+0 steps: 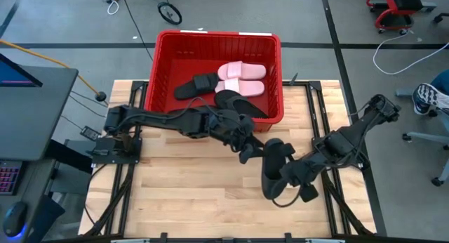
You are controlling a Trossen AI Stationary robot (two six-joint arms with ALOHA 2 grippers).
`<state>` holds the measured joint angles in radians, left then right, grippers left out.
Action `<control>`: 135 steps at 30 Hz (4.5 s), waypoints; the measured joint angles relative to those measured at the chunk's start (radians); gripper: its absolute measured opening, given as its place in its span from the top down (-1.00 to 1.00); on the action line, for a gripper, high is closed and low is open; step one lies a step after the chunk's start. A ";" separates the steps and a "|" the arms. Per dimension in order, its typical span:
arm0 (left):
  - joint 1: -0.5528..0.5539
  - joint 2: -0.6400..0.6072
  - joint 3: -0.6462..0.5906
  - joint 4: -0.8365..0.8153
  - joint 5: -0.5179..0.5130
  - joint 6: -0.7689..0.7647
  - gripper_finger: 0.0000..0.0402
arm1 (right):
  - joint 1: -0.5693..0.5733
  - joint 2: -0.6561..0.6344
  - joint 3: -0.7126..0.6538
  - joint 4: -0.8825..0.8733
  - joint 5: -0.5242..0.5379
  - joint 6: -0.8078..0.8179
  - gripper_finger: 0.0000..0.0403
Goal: Pick and place slides into bin
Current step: Put the black slide into the red bin
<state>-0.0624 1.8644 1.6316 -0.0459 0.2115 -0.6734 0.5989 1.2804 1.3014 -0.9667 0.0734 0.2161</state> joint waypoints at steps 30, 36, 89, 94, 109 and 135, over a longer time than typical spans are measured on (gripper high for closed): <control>0.073 -0.014 -0.003 -0.028 -0.187 -0.035 0.67 | -0.125 -0.069 0.000 -0.057 0.198 -0.080 0.68; 0.089 -0.067 -0.002 -0.031 -0.350 -0.024 0.67 | -0.133 -0.197 0.000 -0.060 0.485 -0.082 0.42; 0.823 0.062 -0.001 -0.540 -0.788 -0.247 0.09 | -0.132 -0.480 0.000 0.070 1.261 -0.644 0.24; 0.821 0.050 -0.001 -0.624 -0.781 -0.250 0.01 | -0.132 -0.480 0.000 0.070 1.261 -0.659 0.24; 0.847 0.047 -0.001 -0.849 -0.784 -0.250 0.13 | -0.132 -0.479 0.000 0.069 1.122 -0.566 0.24; 0.808 0.049 -0.003 -0.868 -0.513 -0.468 -0.20 | -0.132 -0.479 -0.001 0.069 1.049 -0.506 0.24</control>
<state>0.7451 1.9137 1.6291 -0.9143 -0.3019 -1.1413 0.4671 0.8013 1.3008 -0.8978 1.1229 -0.2895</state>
